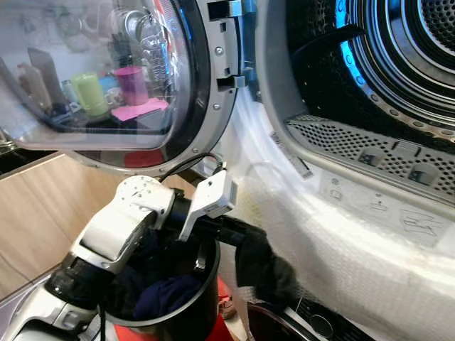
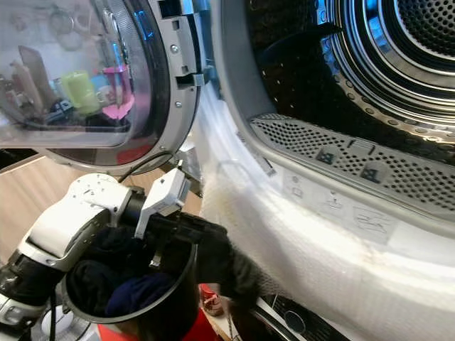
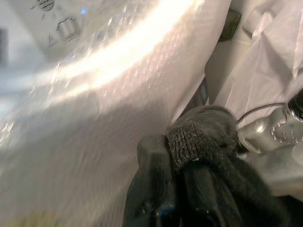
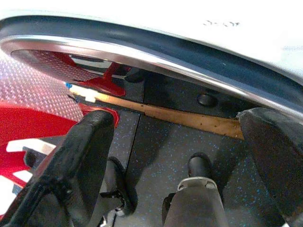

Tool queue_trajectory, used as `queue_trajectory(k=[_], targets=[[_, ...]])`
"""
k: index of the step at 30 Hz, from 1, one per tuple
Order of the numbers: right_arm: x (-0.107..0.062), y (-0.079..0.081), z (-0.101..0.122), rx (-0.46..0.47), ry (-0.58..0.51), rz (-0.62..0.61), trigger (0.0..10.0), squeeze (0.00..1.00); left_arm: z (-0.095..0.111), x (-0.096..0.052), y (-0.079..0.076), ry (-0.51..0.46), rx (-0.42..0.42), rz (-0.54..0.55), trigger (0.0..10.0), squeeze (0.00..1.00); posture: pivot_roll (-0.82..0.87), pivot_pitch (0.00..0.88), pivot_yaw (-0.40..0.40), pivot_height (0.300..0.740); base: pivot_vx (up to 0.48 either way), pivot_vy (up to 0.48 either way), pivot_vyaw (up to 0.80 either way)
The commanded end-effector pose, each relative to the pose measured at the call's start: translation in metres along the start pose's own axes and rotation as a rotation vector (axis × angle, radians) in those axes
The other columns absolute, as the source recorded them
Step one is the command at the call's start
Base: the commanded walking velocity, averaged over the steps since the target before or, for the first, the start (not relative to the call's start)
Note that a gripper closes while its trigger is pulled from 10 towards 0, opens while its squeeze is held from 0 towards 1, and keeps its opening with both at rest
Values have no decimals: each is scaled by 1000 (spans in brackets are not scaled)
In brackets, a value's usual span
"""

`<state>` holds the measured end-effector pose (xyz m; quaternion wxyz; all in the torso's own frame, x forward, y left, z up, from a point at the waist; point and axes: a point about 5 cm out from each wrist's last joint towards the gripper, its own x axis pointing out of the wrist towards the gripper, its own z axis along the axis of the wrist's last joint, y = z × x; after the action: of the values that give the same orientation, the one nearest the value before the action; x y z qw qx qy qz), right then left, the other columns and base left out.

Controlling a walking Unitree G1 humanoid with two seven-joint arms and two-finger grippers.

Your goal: Clothes washing

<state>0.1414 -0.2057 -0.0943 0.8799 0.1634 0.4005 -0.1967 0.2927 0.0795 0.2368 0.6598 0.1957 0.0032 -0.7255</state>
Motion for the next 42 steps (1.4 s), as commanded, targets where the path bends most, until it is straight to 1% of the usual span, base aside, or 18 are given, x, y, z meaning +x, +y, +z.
queue_trajectory(k=[1,2,4,5,6,8,11,12,13,17,18,22,24,27,30,34,36,42], targets=[[-1,1,-4,14,7,-4,10000,0,-7,4,-4,21,-16,-32,0,0,223,0,131,740,0,0,0],[-1,0,-4,14,6,-4,10000,0,-10,5,-6,30,-20,-44,0,0,223,0,131,740,0,0,0],[-2,-6,-1,11,-18,-19,10000,0,-42,3,-10,220,5,-12,0,0,215,0,126,740,0,0,0],[-2,-6,-1,11,-18,-19,10000,0,-42,3,-10,220,5,-12,0,0,215,0,126,740,0,0,0],[-2,-10,5,-1,-54,-16,10000,0,-56,2,-9,272,5,26,0,0,215,0,123,740,0,0,0],[-1,-12,10,-4,-83,-5,10000,0,-62,3,-8,284,-4,51,0,0,214,0,113,740,0,0,0],[-1,-15,27,-31,-177,93,10000,0,-71,13,-11,234,-77,80,0,0,197,0,108,740,0,0,0],[-2,-12,29,-31,-197,177,10000,0,-75,16,-14,241,-82,65,0,0,197,0,108,740,0,0,0],[-6,-4,30,-83,-222,353,10000,0,-82,21,-22,266,-80,31,0,0,181,0,107,740,0,0,0],[-19,3,16,-259,-153,651,10000,0,-90,27,-31,269,-93,-7,0,0,177,0,99,740,0,0,0],[-19,3,16,-259,-153,651,10000,0,-90,27,-31,269,-93,-7,0,0,177,0,99,740,0,0,0],[-39,-10,1,-382,-61,879,10000,0,-96,34,-35,255,-109,-20,0,0,174,0,94,740,0,0,0],[-53,-15,9,-407,-109,972,10000,0,-99,38,-40,255,-120,-45,0,0,159,0,91,740,0,0,0],[-59,-13,24,-390,-219,970,10000,0,-100,41,-44,255,-129,-75,0,0,152,0,92,740,0,0,0],[-71,-3,50,-257,-391,1027,10000,0,-106,48,-50,268,-122,-114,0,0,129,0,101,740,0,0,0],[-81,8,49,-289,-376,1103,10000,0,-105,53,-52,253,-124,-136,0,0,112,0,102,740,0,0,0],[-92,22,45,-289,-351,1194,10000,0,-105,56,-52,258,-104,-153,0,0,110,0,98,740,0,0,0],[-92,22,45,-289,-351,1194,10000,0,-105,56,-52,258,-104,-153,0,0,110,0,98,740,0,0,0]])
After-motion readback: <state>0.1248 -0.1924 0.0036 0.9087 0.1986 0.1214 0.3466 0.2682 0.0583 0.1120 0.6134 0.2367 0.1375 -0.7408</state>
